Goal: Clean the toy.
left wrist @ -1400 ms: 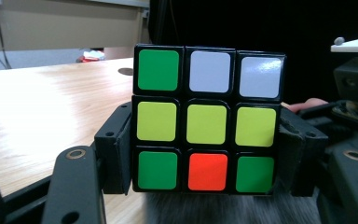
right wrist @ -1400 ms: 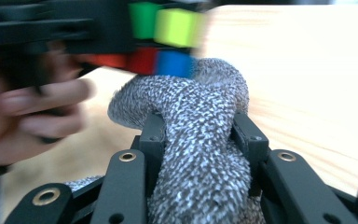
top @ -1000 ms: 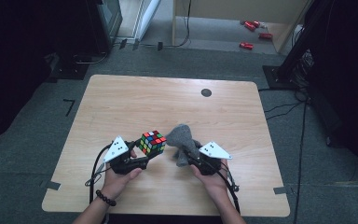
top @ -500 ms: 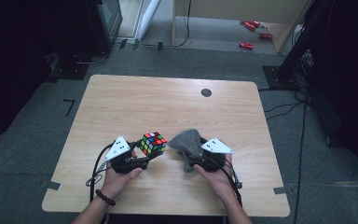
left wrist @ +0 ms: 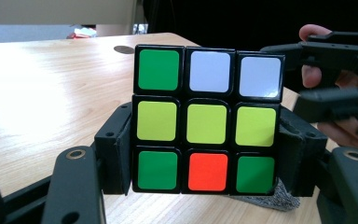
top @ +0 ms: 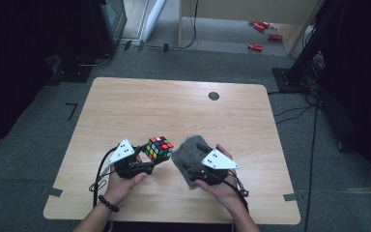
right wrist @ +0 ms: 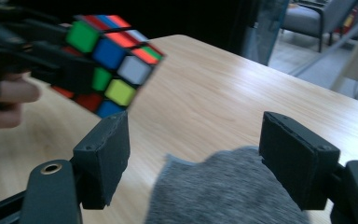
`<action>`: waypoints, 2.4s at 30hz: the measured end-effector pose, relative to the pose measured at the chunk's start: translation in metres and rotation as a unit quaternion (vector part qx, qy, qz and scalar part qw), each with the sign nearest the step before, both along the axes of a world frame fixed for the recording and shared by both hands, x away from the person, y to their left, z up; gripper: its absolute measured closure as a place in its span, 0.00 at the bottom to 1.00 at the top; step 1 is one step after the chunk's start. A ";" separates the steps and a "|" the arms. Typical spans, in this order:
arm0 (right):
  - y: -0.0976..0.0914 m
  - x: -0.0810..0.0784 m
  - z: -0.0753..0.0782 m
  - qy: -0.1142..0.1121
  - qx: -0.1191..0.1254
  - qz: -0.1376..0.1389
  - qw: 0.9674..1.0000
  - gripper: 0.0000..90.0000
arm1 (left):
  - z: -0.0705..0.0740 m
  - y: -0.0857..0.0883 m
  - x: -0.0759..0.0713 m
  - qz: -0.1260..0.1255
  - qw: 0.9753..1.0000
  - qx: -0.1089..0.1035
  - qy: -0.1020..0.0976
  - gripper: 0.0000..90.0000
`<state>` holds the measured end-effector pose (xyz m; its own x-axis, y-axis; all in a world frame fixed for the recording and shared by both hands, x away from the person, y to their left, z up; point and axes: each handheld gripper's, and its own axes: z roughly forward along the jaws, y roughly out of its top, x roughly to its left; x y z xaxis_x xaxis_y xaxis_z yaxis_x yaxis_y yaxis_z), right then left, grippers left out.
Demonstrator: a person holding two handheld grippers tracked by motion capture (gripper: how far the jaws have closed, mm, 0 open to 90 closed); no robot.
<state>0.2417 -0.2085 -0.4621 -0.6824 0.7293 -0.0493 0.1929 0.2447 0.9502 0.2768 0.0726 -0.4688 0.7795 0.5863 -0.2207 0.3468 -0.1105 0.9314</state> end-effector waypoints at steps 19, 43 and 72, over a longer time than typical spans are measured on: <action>0.030 -0.005 -0.020 -0.070 -0.049 0.047 0.995 0.27 | 0.004 -0.007 0.001 -0.034 0.999 -0.004 0.038 0.38; 0.043 -0.010 -0.036 -0.181 -0.123 0.071 0.973 0.32 | 0.004 -0.011 0.012 -0.097 0.986 0.008 0.136 0.38; 0.020 0.001 -0.031 -0.120 -0.089 0.019 0.989 0.38 | 0.011 0.010 0.013 -0.043 0.998 -0.032 0.019 0.33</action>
<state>0.2424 -0.1881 -0.4927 -0.6616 0.6695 -0.3379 -0.0453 0.4140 0.9091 0.2895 0.0822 -0.4575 0.8160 0.5023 -0.2861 0.3746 -0.0825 0.9235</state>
